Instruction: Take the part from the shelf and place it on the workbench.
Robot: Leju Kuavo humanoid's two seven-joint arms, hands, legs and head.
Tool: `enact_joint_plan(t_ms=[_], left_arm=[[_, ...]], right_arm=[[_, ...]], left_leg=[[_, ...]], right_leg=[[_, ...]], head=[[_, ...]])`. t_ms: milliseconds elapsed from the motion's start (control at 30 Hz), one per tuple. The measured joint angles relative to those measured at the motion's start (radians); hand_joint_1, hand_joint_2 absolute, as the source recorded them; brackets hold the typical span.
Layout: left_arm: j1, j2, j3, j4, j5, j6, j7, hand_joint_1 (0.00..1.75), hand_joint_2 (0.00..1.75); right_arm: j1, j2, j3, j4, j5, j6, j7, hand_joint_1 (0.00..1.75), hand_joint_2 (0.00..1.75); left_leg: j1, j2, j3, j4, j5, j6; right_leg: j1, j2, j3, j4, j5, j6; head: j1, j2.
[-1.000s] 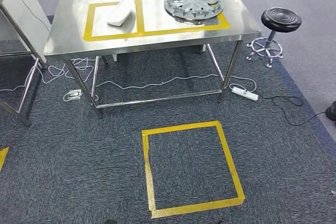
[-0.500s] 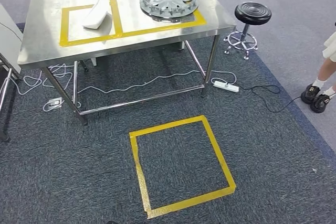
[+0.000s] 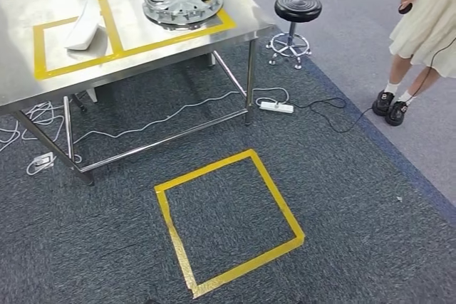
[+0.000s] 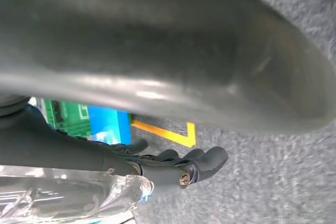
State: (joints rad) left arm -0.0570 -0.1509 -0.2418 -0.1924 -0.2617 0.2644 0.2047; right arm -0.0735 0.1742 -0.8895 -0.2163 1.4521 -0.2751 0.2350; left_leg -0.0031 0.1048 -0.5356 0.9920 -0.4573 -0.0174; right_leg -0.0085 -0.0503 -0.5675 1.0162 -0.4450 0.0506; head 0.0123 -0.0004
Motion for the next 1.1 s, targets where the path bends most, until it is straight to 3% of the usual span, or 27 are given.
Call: enact_joint_plan(t_ms=[33, 100, 167, 200, 233, 267, 300, 367, 433, 467, 500, 533, 600, 667, 700, 733, 767, 833, 867, 933, 967, 1033, 1100], left_arm=[[-0.001, 0.0, 0.0, 0.0, -0.001, 0.001, -0.001, 0.0, 0.0], [-0.002, 0.0, 0.0, 0.0, -0.002, 0.002, -0.003, 0.0, 0.0], [0.0, 0.0, 0.0, 0.0, -0.002, 0.003, -0.004, 0.0, 0.0], [0.002, 0.001, 0.0, 0.0, -0.002, 0.003, -0.004, 0.0, 0.0], [0.002, 0.001, 0.0, 0.0, -0.002, 0.003, -0.004, 0.0, 0.0], [0.003, 0.002, 0.0, 0.0, -0.001, 0.003, -0.004, 0.0, 0.0], [0.002, 0.002, 0.0, 0.0, -0.001, 0.003, -0.004, 0.0, 0.0], [0.001, 0.003, 0.0, 0.0, -0.001, 0.004, -0.004, 0.0, 0.0], [-0.001, 0.003, 0.0, 0.0, -0.001, 0.004, -0.004, 0.0, 0.0], [-0.002, 0.002, 0.0, 0.0, -0.001, 0.004, -0.004, 0.0, 0.0], [-0.003, 0.002, 0.0, 0.0, -0.001, 0.004, -0.004, 0.0, 0.0], [-0.003, 0.001, 0.0, 0.0, -0.001, 0.004, -0.004, 0.0, 0.0], [-0.003, 0.0, 0.0, 0.0, -0.001, 0.005, -0.004, 0.0, 0.0], [0.0, 0.0, 0.0, 0.0, -0.001, 0.005, -0.005, 0.0, 0.0], [0.002, 0.0, 0.0, 0.0, -0.001, 0.005, -0.005, 0.0, 0.0], [0.003, 0.0, 0.0, 0.0, -0.001, 0.006, -0.005, 0.0, 0.0], [0.004, 0.0, 0.0, 0.0, -0.002, 0.006, -0.005, 0.0, 0.0], [0.003, 0.0, 0.0, 0.0, -0.002, 0.006, -0.006, 0.0, 0.0], [0.003, 0.0, 0.0, 0.0, -0.003, 0.006, -0.006, 0.0, 0.0], [0.003, 0.001, 0.0, 0.001, -0.003, 0.007, -0.008, 0.0, 0.0], [0.002, 0.001, 0.0, 0.001, -0.003, 0.007, -0.008, 0.0, 0.0], [0.0, 0.001, 0.0, 0.001, -0.004, 0.007, -0.01, 0.0, 0.0], [-0.002, 0.0, -0.001, 0.001, -0.004, 0.007, -0.011, 0.0, 0.0]], right_arm=[[0.002, 0.0, -0.001, 0.0, -0.001, 0.0, 0.0, 0.0, 0.0], [0.002, 0.0, -0.004, 0.0, -0.001, 0.001, 0.0, 0.0, 0.0], [0.0, 0.0, -0.004, 0.0, 0.0, 0.002, 0.0, 0.0, 0.0], [0.0, 0.0, -0.004, 0.0, 0.001, 0.002, 0.0, 0.0, 0.0], [0.001, 0.0, -0.004, 0.0, 0.001, 0.002, 0.0, 0.0, 0.0], [0.003, 0.0, -0.005, 0.0, 0.002, 0.002, 0.0, 0.0, 0.0], [0.004, 0.0, -0.005, 0.0, 0.002, 0.002, 0.0, 0.0, 0.0], [0.004, 0.0, -0.005, 0.0, 0.002, 0.002, 0.0, 0.0, 0.0], [0.002, 0.001, -0.005, 0.0, 0.002, 0.002, 0.0, 0.0, 0.0], [0.003, 0.001, -0.005, 0.0, 0.002, 0.003, 0.0, 0.0, 0.0], [0.004, 0.001, -0.005, 0.0, 0.002, 0.003, 0.0, 0.0, 0.0], [0.007, 0.001, -0.006, 0.0, 0.002, 0.003, 0.0, 0.0, 0.0], [0.008, 0.001, -0.006, 0.0, 0.002, 0.003, 0.0, 0.0, 0.0], [0.004, 0.0, -0.006, 0.0, 0.002, 0.003, 0.0, 0.0, 0.0], [0.002, 0.0, -0.006, 0.0, 0.002, 0.003, -0.001, 0.0, 0.0], [0.002, 0.0, -0.006, 0.0, 0.003, 0.003, -0.001, 0.0, 0.0], [0.004, 0.0, -0.006, 0.0, 0.003, 0.003, 0.0, 0.0, 0.0], [0.006, 0.0, -0.006, 0.0, 0.003, 0.002, 0.001, 0.0, 0.0], [0.005, 0.001, -0.006, 0.0, 0.003, 0.002, 0.002, 0.0, 0.0], [0.001, 0.002, -0.006, 0.0, 0.003, 0.002, 0.003, 0.0, 0.0], [0.0, 0.003, -0.006, 0.0, 0.004, 0.002, 0.003, 0.0, 0.0], [0.002, 0.003, -0.006, 0.0, 0.004, 0.002, 0.004, 0.0, 0.0], [0.003, 0.003, -0.006, 0.0, 0.003, 0.003, 0.005, 0.0, 0.0]], left_leg=[[0.002, -0.007, 0.0, 0.002, -0.005, -0.006], [0.006, -0.048, -0.021, 0.052, -0.044, -0.018], [0.007, -0.087, -0.079, 0.176, -0.111, -0.023], [0.007, -0.092, -0.11, 0.238, -0.135, -0.023], [0.007, -0.094, -0.13, 0.275, -0.141, -0.022], [0.007, -0.095, -0.133, 0.275, -0.125, -0.02], [0.007, -0.098, -0.118, 0.24, -0.094, -0.017], [0.008, -0.138, -0.058, 0.113, -0.023, -0.007], [0.01, -0.181, -0.017, 0.022, 0.003, 0.0], [0.009, -0.19, -0.011, 0.006, 0.001, 0.003], [0.01, -0.181, -0.009, 0.001, 0.001, 0.006], [0.009, -0.17, -0.008, -0.002, 0.004, 0.012], [0.011, -0.146, -0.005, -0.011, 0.01, 0.023], [0.009, -0.116, -0.004, -0.013, 0.01, 0.03], [0.008, -0.099, -0.004, -0.012, 0.009, 0.032], [0.008, -0.084, -0.004, -0.012, 0.008, 0.032], [0.009, -0.07, -0.003, -0.012, 0.006, 0.031], [0.011, -0.045, 0.003, -0.01, 0.0, 0.023], [0.01, -0.035, 0.006, -0.008, -0.004, 0.017], [0.003, -0.014, 0.012, 0.001, -0.015, 0.004], [0.0, -0.005, 0.014, 0.003, -0.018, -0.001], [0.002, 0.009, 0.021, 0.002, -0.022, -0.01], [0.007, -0.025, 0.01, 0.033, -0.051, -0.02]], right_leg=[[-0.001, 0.011, -0.002, -0.002, 0.003, -0.006], [-0.005, 0.033, -0.004, -0.007, 0.01, -0.019], [-0.007, 0.058, -0.009, -0.007, 0.015, -0.026], [-0.007, 0.071, -0.012, -0.007, 0.016, -0.028], [-0.006, 0.085, -0.014, -0.007, 0.018, -0.028], [-0.006, 0.099, -0.015, -0.007, 0.019, -0.028], [-0.006, 0.114, -0.015, -0.007, 0.02, -0.026], [-0.006, 0.141, -0.016, -0.006, 0.024, -0.019], [-0.005, 0.163, -0.024, -0.002, 0.026, -0.01], [-0.006, 0.172, -0.028, -0.003, 0.028, -0.003], [-0.007, 0.183, -0.033, -0.005, 0.031, 0.004], [-0.009, 0.178, -0.036, -0.005, 0.031, 0.01], [-0.007, 0.131, -0.058, 0.033, 0.003, 0.019], [-0.005, 0.075, -0.112, 0.15, -0.064, 0.026], [-0.006, 0.065, -0.142, 0.216, -0.095, 0.029], [-0.007, 0.06, -0.161, 0.26, -0.109, 0.032], [-0.009, 0.056, -0.163, 0.27, -0.105, 0.035], [-0.013, 0.033, -0.108, 0.178, -0.05, 0.04], [-0.013, 0.006, -0.071, 0.111, -0.024, 0.042], [-0.013, -0.029, -0.024, 0.027, 0.005, 0.03], [-0.012, -0.03, -0.021, 0.019, 0.005, 0.02], [-0.011, -0.004, -0.025, 0.02, 0.007, 0.0], [-0.013, 0.021, -0.028, 0.018, 0.01, -0.013]], head=[[0.0, 0.0], [-0.003, 0.0], [-0.005, 0.0], [-0.005, 0.0], [-0.005, 0.0], [-0.005, 0.0], [-0.005, 0.0], [-0.005, 0.0], [-0.004, 0.0], [-0.004, 0.0], [-0.004, 0.0], [-0.004, 0.0], [0.002, 0.0], [0.009, 0.0], [0.009, 0.0], [0.009, 0.0], [0.009, 0.0], [0.01, 0.0], [0.01, 0.0], [0.01, 0.0], [0.008, 0.0], [0.004, 0.0], [0.003, 0.0]])
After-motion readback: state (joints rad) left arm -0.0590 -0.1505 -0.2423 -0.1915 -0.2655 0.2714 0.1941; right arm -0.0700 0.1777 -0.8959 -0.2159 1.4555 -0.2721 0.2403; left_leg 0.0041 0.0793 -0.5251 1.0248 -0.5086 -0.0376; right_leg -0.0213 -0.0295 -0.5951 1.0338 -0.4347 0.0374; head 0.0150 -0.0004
